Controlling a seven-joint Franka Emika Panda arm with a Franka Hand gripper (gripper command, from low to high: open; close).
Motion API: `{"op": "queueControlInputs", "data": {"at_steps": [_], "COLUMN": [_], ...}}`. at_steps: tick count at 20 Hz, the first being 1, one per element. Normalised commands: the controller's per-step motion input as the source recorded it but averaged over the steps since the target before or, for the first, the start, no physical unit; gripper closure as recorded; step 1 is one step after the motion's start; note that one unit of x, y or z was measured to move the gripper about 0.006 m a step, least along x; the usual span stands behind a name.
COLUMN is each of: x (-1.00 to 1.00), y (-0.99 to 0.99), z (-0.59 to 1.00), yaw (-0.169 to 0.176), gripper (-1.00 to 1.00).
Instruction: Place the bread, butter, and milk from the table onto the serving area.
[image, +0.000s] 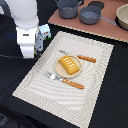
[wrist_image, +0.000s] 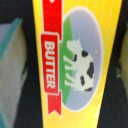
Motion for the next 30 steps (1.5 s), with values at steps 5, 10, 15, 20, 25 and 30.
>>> {"op": "queueControlInputs", "data": {"at_steps": [5, 10, 15, 20, 25, 30], "x": [-0.18, -0.19, 0.5, 0.81, 0.8, 0.77], "y": [0.02, 0.12, -0.1, -0.28, -0.34, -0.49], "z": [-0.01, 1.0, 1.0, 1.0, 0.93, 0.52], "yaw": [0.051, 0.006, -0.044, -0.073, -0.087, -0.057], "gripper": [1.0, 1.0, 1.0, 1.0, 1.0, 1.0]}}
